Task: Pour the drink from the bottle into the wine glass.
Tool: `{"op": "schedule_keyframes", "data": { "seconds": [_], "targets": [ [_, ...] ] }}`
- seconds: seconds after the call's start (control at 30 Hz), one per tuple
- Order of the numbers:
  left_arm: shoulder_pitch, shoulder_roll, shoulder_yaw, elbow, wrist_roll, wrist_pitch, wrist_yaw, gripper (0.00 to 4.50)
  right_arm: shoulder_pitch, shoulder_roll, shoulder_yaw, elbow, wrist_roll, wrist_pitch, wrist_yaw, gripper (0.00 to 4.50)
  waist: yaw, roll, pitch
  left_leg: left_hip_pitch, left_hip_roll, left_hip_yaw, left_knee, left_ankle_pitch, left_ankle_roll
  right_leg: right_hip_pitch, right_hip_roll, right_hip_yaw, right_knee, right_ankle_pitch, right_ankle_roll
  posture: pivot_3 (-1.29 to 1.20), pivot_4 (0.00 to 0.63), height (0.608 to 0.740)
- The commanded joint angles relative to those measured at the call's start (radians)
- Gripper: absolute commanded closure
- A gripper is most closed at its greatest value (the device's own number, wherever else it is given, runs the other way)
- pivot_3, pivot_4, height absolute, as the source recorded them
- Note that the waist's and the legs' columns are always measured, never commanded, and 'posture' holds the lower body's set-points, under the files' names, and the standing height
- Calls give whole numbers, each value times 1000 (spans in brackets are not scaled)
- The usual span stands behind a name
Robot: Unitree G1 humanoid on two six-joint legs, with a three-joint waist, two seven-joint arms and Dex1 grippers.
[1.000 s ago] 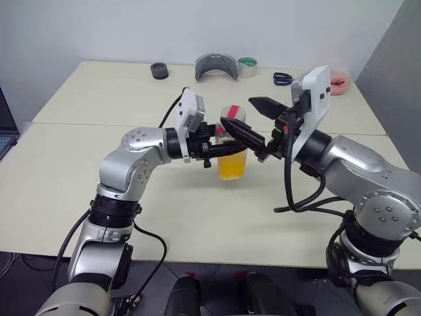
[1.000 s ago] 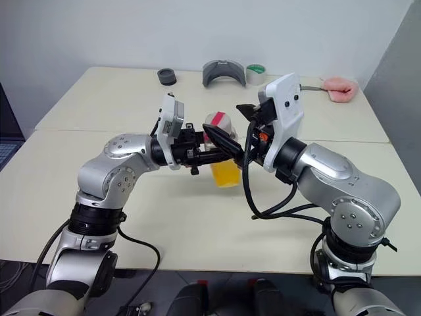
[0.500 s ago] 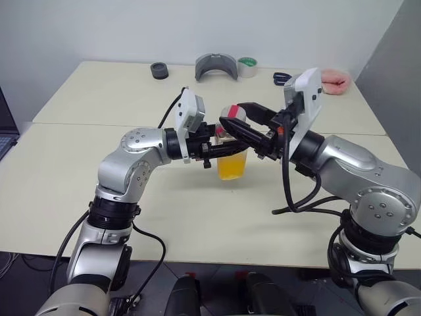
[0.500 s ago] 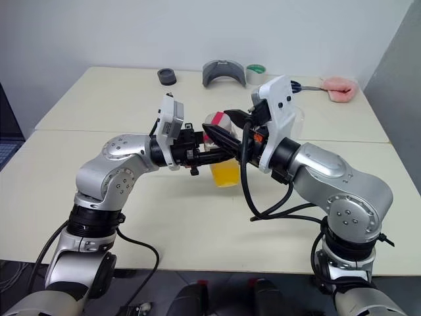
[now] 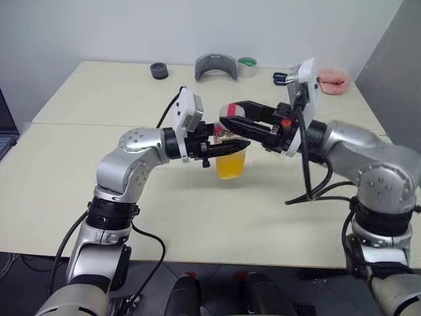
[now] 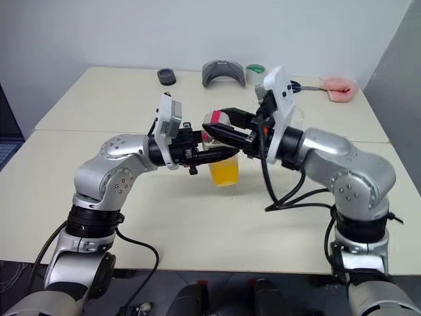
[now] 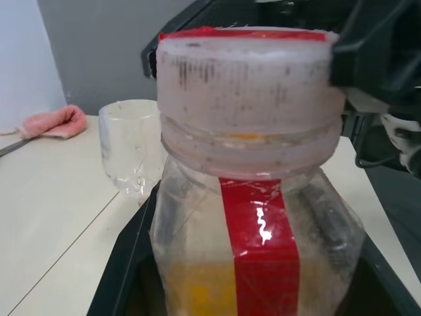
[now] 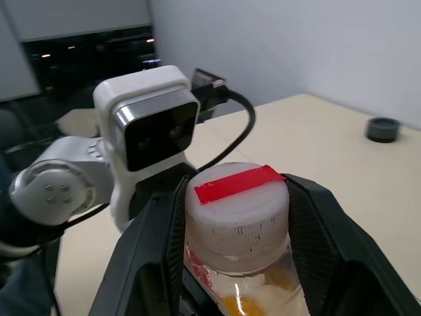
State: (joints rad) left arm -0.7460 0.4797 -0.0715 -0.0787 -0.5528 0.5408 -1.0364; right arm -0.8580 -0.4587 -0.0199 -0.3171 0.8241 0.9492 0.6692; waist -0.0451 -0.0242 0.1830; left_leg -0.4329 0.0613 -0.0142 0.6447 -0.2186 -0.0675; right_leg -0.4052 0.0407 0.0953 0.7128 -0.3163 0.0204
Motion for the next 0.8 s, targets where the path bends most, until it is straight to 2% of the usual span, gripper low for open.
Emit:
{"op": "schedule_keyframes", "data": {
  "seconds": [0.03,0.13,0.3,0.43,0.53,0.57,0.7,0.8],
  "targets": [
    [-7,12,15,-53,-21,12,-4,2550,-108,-4,91,199,-52,-194,363,2662,-3,0,0,0,0,0,0,0,0,0,0,0,0,0,0,0,150,740],
    [-4,16,17,-80,-30,32,4,2550,-197,26,167,431,-156,-360,581,2662,-10,0,0,0,1,0,0,0,0,0,1,0,0,0,0,0,150,740],
    [7,23,24,-107,-34,56,11,2550,-283,66,174,618,-242,-471,702,2662,-11,0,0,0,1,-1,0,0,0,0,0,-1,0,0,0,0,150,740],
    [5,23,28,-103,-30,58,12,2550,-264,19,155,574,-244,-429,740,1343,-8,0,0,0,1,-1,0,0,0,0,-1,-1,0,0,0,0,150,740],
    [4,17,27,-100,-29,56,20,2550,-207,-56,115,443,-203,-328,716,231,4,1,0,-1,0,-1,0,0,0,0,-2,-1,0,0,0,0,150,740],
    [4,16,27,-99,-29,55,21,2550,-190,-77,99,400,-185,-292,700,21,7,1,0,-1,0,-2,0,0,0,0,-2,-2,0,0,0,0,150,740],
    [8,9,23,-86,-28,44,17,2550,-93,-162,-8,177,-73,-104,553,21,13,1,0,-1,-1,-1,0,0,0,0,-3,-1,0,0,0,0,150,740],
    [2,1,20,-71,-24,33,14,2550,-32,-165,-80,42,-19,-16,388,21,10,1,0,-1,0,-1,0,0,0,0,-2,-1,0,0,0,0,150,740]
  ]
}}
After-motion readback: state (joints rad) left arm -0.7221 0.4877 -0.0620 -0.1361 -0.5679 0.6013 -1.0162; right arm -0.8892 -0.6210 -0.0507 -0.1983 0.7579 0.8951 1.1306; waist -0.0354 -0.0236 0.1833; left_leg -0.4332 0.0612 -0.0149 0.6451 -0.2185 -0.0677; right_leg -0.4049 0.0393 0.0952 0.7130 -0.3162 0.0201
